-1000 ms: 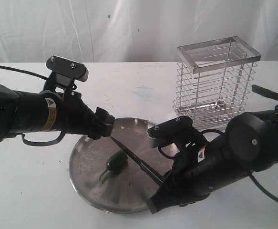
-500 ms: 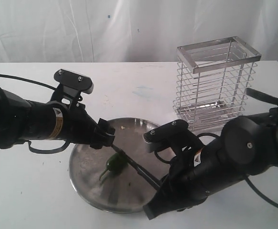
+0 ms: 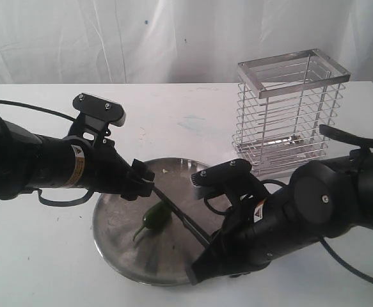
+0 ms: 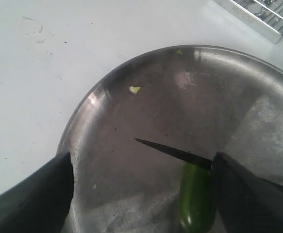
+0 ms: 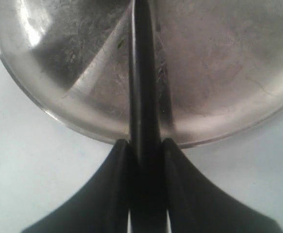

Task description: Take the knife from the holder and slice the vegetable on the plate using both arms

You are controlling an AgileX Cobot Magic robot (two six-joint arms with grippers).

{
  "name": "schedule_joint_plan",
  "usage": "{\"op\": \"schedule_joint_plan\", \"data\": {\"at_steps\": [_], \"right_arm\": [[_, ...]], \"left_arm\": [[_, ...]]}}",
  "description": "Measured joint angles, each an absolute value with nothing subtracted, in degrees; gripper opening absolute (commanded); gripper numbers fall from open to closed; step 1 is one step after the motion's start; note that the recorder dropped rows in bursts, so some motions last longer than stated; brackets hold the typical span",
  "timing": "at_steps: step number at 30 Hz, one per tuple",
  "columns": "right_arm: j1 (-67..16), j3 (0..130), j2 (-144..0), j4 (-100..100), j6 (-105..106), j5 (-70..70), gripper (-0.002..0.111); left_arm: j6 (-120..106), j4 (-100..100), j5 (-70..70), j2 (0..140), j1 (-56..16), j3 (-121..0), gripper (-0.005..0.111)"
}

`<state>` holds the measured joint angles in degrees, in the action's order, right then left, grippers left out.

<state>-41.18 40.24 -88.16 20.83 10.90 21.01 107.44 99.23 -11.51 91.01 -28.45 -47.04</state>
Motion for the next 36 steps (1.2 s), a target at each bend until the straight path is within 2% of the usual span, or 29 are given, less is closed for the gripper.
{"op": "schedule_joint_plan", "data": {"at_steps": [6,8,10,14,21,36], "right_arm": [[-41.2,40.2,-88.2,20.8,10.4,22.0,0.0],[-41.2,40.2,-88.2,20.8,10.4,22.0,0.0],[-41.2,40.2,-88.2,20.8,10.3,22.0,0.0],[-41.2,40.2,-88.2,20.8,10.2,22.2,0.0],[-41.2,40.2,-88.2,20.8,10.1,22.2,0.0],[-41.2,40.4,-88.2,20.8,10.1,22.9,0.0]], "left_arm": [[107.4,99.2,-11.4,91.0,-28.4,-47.0,0.079],[107.4,99.2,-11.4,91.0,-28.4,-47.0,0.074],[107.4,98.0,-11.4,91.0,-28.4,-47.0,0.055],[107.5,96.2,-12.4,91.1,-28.4,-47.5,0.0],[106.8,94.6,-19.2,95.7,-28.5,-51.5,0.0],[106.5,93.1,-21.4,99.7,-28.5,-53.1,0.0]]}}
